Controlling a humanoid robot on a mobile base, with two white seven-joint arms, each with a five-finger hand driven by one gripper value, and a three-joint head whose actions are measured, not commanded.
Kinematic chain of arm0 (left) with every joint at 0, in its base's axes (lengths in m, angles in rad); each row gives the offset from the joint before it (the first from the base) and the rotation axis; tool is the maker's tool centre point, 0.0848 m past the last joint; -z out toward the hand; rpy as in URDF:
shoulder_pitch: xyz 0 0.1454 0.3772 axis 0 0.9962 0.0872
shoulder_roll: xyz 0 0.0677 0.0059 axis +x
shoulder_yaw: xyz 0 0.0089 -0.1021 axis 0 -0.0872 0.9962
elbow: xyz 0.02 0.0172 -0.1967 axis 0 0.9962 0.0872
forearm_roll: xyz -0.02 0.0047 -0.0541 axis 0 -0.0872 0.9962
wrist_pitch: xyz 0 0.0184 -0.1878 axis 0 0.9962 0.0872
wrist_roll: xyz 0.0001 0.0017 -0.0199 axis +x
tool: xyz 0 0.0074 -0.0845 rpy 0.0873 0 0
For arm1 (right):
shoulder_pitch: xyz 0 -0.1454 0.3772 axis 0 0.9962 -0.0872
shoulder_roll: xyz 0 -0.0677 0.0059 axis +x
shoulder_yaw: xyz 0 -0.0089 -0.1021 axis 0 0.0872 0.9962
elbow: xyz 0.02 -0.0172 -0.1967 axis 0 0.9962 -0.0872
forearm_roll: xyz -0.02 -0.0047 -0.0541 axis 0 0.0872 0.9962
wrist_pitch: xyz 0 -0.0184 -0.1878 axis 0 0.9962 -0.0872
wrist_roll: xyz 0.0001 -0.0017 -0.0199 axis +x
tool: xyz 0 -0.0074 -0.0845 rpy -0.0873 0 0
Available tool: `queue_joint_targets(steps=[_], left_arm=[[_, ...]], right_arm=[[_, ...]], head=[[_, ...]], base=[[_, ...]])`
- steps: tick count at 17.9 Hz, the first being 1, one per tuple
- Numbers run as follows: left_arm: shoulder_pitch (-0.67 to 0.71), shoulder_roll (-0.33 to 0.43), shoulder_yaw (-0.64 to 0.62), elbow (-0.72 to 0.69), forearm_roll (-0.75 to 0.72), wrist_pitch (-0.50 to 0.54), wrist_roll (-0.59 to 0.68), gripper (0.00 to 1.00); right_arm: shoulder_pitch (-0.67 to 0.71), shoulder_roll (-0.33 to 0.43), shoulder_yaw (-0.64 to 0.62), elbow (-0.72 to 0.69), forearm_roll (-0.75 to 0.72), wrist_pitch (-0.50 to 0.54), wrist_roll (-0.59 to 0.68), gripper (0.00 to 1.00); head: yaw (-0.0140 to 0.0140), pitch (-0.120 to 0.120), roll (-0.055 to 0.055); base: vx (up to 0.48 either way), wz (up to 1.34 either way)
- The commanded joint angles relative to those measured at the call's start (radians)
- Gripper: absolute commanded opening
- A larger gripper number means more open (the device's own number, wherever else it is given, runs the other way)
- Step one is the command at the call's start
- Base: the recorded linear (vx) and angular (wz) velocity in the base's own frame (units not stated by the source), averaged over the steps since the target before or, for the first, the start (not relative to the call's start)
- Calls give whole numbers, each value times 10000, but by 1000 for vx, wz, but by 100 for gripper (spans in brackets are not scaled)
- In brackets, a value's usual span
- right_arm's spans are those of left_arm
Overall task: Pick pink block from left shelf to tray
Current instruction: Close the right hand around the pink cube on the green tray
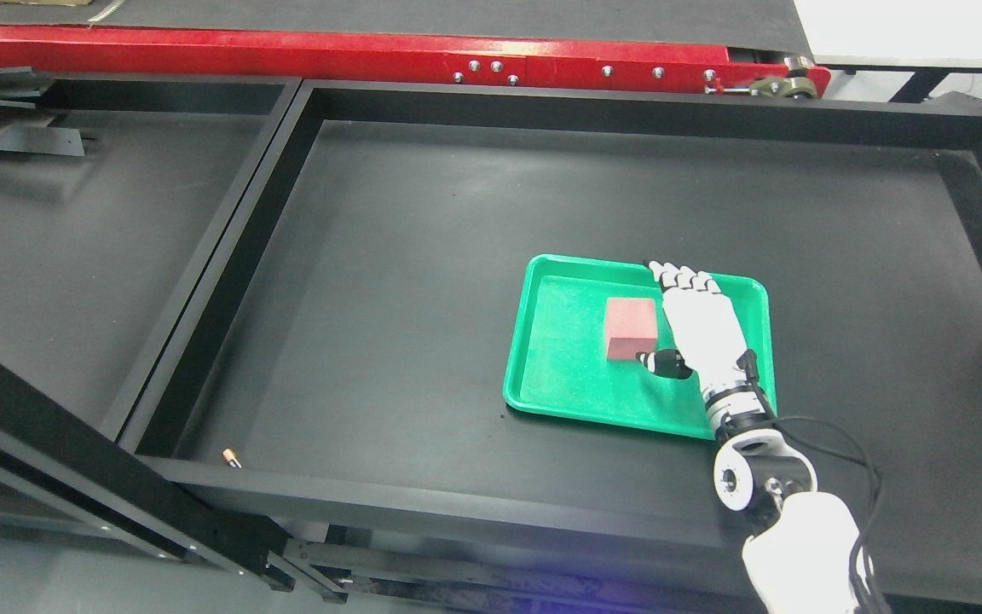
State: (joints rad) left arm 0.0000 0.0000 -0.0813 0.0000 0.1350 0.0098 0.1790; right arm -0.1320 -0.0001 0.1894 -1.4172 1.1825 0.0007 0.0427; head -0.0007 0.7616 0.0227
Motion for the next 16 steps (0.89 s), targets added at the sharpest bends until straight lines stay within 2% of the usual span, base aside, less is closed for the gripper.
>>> queue_joint_targets(steps=[1, 16], left_arm=[[-291, 175, 0, -175, 0, -6, 5, 100], [-291, 175, 0, -175, 0, -6, 5, 100]], right_arm=[[-259, -290, 84, 457, 2, -68, 570, 98], [-244, -597, 146, 933, 2, -114, 739, 98]], head=[[0, 0, 0], [0, 0, 0]], base=[[82, 77], [46, 21]])
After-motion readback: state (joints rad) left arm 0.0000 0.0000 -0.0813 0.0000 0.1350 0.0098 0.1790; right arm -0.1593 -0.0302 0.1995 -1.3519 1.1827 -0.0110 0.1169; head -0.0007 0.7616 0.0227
